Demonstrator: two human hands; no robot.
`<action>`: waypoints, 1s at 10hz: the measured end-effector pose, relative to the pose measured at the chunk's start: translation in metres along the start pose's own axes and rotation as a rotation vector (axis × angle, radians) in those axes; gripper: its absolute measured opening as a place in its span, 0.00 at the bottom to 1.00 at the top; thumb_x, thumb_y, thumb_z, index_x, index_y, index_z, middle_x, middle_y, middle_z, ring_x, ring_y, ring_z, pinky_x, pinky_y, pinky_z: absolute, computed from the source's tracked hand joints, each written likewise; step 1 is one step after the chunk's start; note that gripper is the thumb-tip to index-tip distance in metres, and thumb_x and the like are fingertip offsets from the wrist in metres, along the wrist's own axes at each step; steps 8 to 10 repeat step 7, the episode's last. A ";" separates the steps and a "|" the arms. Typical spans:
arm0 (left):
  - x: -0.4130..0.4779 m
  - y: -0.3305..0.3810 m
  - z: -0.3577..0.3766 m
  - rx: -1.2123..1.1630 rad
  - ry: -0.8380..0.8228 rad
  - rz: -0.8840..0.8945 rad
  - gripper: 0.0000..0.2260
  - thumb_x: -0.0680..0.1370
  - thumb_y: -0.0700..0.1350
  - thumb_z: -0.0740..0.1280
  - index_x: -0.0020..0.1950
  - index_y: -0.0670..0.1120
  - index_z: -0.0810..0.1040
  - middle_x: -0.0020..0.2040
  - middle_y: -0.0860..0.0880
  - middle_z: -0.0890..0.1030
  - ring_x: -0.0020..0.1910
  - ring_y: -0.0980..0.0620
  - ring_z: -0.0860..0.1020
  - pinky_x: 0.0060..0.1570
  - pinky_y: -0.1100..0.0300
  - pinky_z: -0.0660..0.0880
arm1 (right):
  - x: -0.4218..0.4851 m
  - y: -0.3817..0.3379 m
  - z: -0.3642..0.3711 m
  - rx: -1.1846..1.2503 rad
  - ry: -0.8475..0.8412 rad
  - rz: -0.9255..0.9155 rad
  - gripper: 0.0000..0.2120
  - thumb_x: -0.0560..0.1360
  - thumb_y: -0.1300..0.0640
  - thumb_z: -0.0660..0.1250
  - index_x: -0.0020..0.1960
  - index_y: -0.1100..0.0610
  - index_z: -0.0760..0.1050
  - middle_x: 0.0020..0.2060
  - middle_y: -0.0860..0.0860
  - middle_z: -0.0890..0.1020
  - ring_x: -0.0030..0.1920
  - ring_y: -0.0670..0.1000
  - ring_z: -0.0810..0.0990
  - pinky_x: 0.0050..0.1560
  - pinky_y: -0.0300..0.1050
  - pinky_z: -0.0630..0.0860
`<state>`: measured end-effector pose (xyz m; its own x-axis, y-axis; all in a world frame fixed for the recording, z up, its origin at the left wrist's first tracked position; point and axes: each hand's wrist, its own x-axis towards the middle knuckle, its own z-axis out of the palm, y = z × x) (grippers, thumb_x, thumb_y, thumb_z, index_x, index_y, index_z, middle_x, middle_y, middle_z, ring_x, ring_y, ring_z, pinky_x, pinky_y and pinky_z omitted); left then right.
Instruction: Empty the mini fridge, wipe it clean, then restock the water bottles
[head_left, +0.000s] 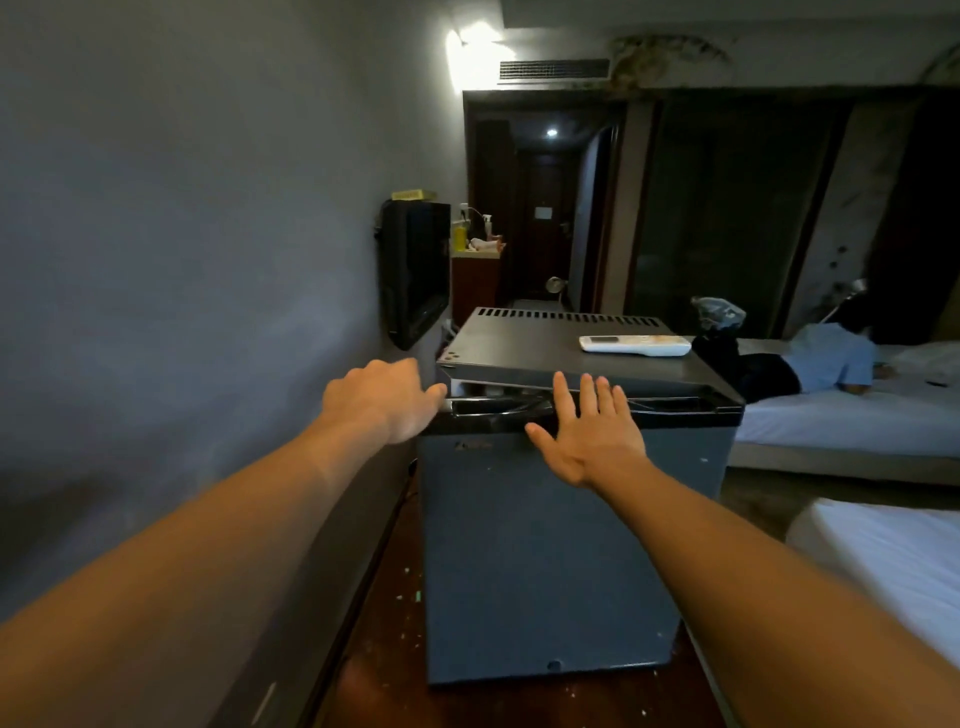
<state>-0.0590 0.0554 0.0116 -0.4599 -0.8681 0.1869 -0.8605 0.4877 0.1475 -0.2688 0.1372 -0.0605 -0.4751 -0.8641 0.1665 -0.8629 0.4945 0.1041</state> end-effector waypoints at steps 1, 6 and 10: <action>0.017 0.003 0.010 0.006 -0.012 -0.008 0.21 0.80 0.63 0.54 0.61 0.49 0.71 0.58 0.44 0.77 0.57 0.41 0.74 0.51 0.49 0.70 | 0.018 0.001 0.013 -0.042 0.083 -0.020 0.39 0.79 0.35 0.42 0.75 0.56 0.26 0.76 0.58 0.33 0.75 0.57 0.31 0.76 0.55 0.37; 0.041 -0.015 0.022 -0.003 -0.075 -0.002 0.17 0.79 0.59 0.59 0.62 0.50 0.70 0.59 0.45 0.76 0.59 0.41 0.74 0.50 0.51 0.72 | 0.042 -0.002 0.009 -0.101 0.027 0.005 0.50 0.75 0.35 0.59 0.76 0.58 0.29 0.76 0.60 0.34 0.76 0.58 0.32 0.76 0.57 0.39; 0.032 -0.033 0.008 -0.018 -0.032 -0.012 0.16 0.78 0.56 0.61 0.62 0.50 0.70 0.62 0.45 0.75 0.60 0.41 0.73 0.54 0.49 0.73 | 0.035 -0.012 -0.017 0.096 -0.182 0.037 0.48 0.76 0.38 0.61 0.78 0.58 0.34 0.77 0.58 0.37 0.77 0.59 0.36 0.76 0.59 0.41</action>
